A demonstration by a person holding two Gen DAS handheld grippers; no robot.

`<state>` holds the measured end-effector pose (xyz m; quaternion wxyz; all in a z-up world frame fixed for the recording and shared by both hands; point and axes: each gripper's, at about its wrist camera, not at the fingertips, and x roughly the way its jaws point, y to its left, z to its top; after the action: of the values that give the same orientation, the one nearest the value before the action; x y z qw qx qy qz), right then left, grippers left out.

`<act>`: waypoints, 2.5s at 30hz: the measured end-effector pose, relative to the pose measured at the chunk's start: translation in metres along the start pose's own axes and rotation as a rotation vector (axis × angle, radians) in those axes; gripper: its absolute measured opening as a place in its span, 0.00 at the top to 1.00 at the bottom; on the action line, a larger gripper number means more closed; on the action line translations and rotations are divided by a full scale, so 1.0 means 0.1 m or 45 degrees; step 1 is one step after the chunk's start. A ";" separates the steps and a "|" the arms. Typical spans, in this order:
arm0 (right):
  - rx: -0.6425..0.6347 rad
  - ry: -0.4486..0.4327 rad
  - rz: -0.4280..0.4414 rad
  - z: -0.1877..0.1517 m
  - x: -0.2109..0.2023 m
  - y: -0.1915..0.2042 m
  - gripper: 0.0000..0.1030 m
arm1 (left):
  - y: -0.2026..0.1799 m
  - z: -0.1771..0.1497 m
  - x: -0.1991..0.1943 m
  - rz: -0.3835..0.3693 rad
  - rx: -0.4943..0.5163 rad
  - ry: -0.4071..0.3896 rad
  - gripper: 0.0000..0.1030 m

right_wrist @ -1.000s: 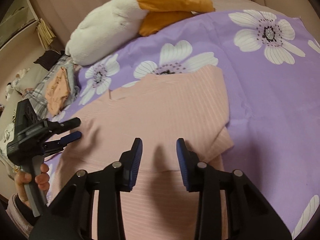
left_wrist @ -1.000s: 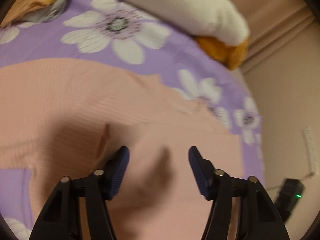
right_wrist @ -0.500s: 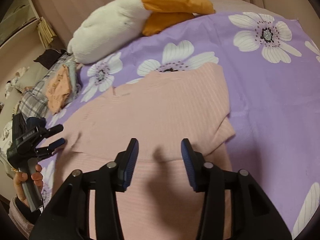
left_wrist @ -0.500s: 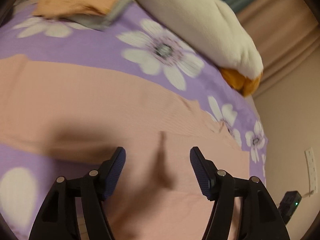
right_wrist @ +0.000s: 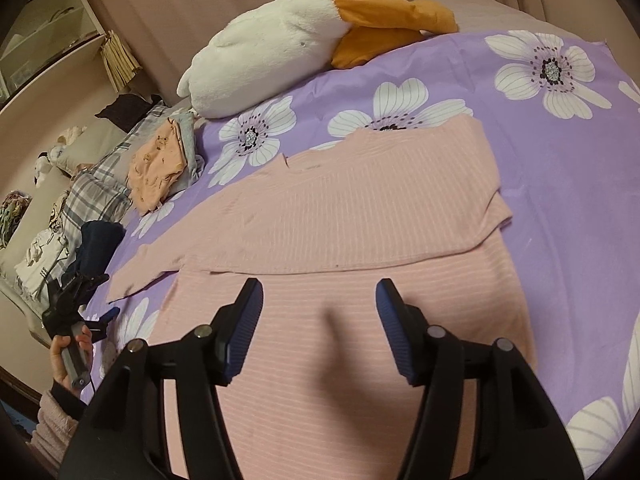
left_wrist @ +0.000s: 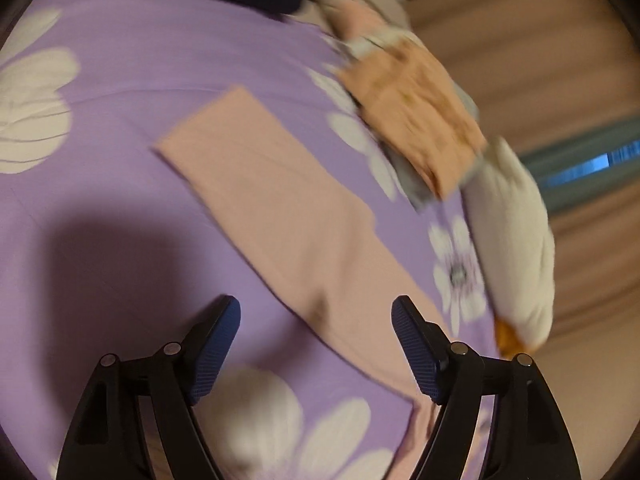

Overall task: Fold small clothes
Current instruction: 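Grasp the other sleeve cuff with the left tool, then fold the held sleeve across the shirt body and release it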

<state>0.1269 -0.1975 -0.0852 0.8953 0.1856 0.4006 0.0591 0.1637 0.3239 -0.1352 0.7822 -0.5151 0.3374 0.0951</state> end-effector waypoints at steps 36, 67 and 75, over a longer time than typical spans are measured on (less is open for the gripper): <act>-0.017 0.027 0.007 -0.15 -0.01 0.17 0.42 | -0.93 0.17 -0.09 0.163 0.449 -0.138 0.98; 0.267 -0.125 -0.006 -0.34 -0.63 -0.82 0.36 | -2.72 -3.20 1.22 0.056 1.323 0.527 0.97; 0.309 -0.096 0.116 -0.23 -0.48 -0.78 0.31 | -2.60 -2.92 0.78 -0.112 1.287 0.561 0.36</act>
<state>0.0743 -0.2750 -0.0949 0.8772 0.3126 0.3619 0.0437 0.2261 -0.0627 -0.0612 0.8463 -0.0968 0.4747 -0.2215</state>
